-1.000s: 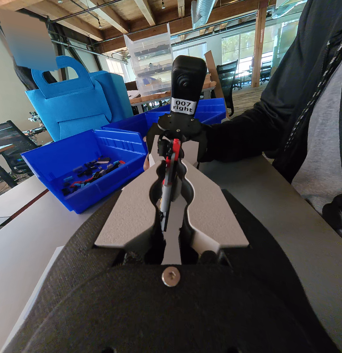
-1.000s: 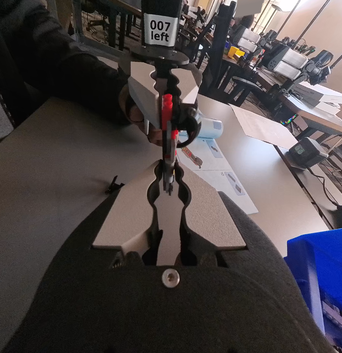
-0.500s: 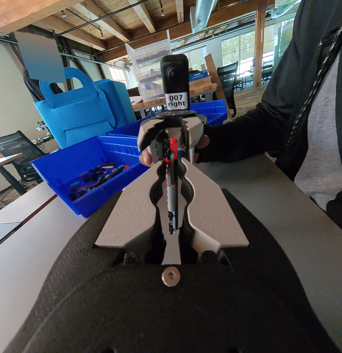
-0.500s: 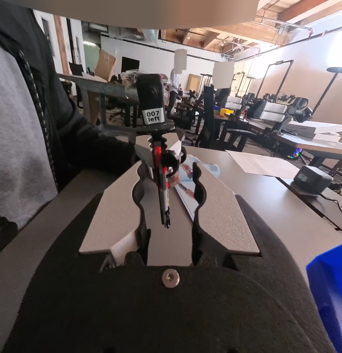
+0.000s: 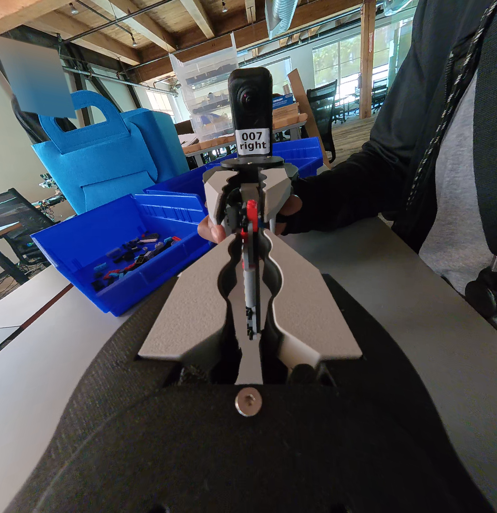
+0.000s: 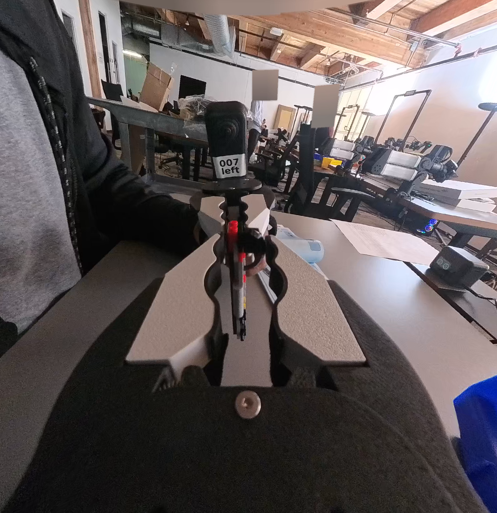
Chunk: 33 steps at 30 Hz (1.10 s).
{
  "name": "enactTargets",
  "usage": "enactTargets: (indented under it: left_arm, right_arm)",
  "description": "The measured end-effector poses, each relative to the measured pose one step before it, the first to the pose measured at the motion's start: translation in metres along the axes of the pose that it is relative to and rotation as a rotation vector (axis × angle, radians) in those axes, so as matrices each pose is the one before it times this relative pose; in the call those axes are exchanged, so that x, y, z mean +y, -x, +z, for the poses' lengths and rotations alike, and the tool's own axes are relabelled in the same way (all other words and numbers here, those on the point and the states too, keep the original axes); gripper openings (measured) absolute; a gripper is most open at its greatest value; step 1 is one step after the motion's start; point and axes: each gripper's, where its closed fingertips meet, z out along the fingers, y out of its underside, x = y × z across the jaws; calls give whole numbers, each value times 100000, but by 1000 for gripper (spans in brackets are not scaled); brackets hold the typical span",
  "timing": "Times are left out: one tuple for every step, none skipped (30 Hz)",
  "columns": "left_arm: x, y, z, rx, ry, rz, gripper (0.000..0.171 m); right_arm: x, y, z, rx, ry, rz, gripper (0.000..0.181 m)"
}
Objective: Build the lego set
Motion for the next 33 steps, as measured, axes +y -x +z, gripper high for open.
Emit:
enactTargets:
  left_arm:
    - [39,-21,7,153,353,11,11]
    - [25,-33,3,258,240,-52,11]
    - [10,-54,14,380,183,-307,11]
    - [24,-41,18,457,292,-472,11]
    - [41,0,18,201,401,-565,11]
    - [57,58,7,-117,486,-651,11]
    - [62,70,14,-232,519,-731,11]
    - [67,138,2,-559,590,-848,11]
    - [33,99,-14,-183,317,-955,11]
    - [-12,-24,9,446,146,-806,11]
    - [-15,-69,13,542,142,-377,11]
    - [-7,-52,13,299,213,255,11]
    - [-25,-112,36,579,127,321,11]
    - [-9,-134,54,661,182,255,11]
    - [21,-129,47,689,386,207,11]
    - [32,-143,59,967,480,-121,11]
    - [20,-114,56,965,325,-396,11]
    - [-11,-103,36,1064,92,-812,11]
    - [-52,-137,27,1403,-245,-1070,11]
    - [-75,-75,17,925,-311,-813,11]
    - [-40,-14,20,361,5,-439,11]
    - [1,-14,15,271,340,-261,11]
    - [0,32,35,-128,438,-116,11]
    - [-39,9,40,-149,181,-126,11]
    - [-62,-33,52,279,130,-401,11]
    - [-39,-63,57,525,284,-559,11]
    - [-3,-19,62,377,595,-828,11]
    - [5,31,50,38,510,-649,11]
    - [6,-14,50,245,470,-545,11]
    - [-1,-4,38,163,340,-585,11]
    - [4,3,35,176,292,-712,11]
    - [14,-47,56,477,469,-716,11]
    - [8,-12,40,172,360,-531,11]
  right_arm:
    - [15,28,26,-85,133,-76,31]
    - [-10,-16,15,166,-35,-246,30]
    - [-9,11,2,54,-21,-182,29]
    - [16,19,-3,-159,46,-78,29]
    - [19,-18,0,133,-5,-51,29]
    - [29,-59,-5,428,-73,-62,28]
    - [52,-92,-8,613,-50,-222,28]
    - [31,-135,-21,888,-46,-313,26]
    - [-6,-72,-25,451,-159,-310,25]
    - [-7,15,8,-84,-84,-292,25]
    - [-3,44,-3,-432,-40,-51,25]
    - [-6,65,-4,-691,-71,504,25]
    - [-21,110,-27,-1065,-301,994,25]
    - [-11,129,-18,-1342,-364,1390,25]
    - [29,128,-36,-1451,-167,1569,26]
    - [40,149,-35,-1575,17,1438,26]
    - [39,123,-29,-1203,94,883,26]
    - [13,119,-21,-1030,94,596,26]
    - [-29,132,-12,-1037,33,520,26]
    - [-47,84,2,-726,-20,439,26]
    - [-22,30,-2,-293,103,192,26]
    - [6,19,-6,-129,198,-120,26]
    - [11,-25,-17,57,142,-49,26]
    - [-20,-7,-34,-33,-74,-10,26]
    - [-46,40,-31,-279,-173,-96,26]
    - [-27,74,-35,-599,88,36,26]
    - [20,30,-36,-387,413,-100,26]
    - [8,3,-37,-80,442,-434,25]
    - [27,17,-28,-139,442,-413,25]
    - [14,6,-20,-121,399,-231,25]
    - [8,12,-21,-28,318,-399,25]
    - [27,29,-30,-270,360,-348,26]
    - [26,22,-31,-195,267,-161,25]
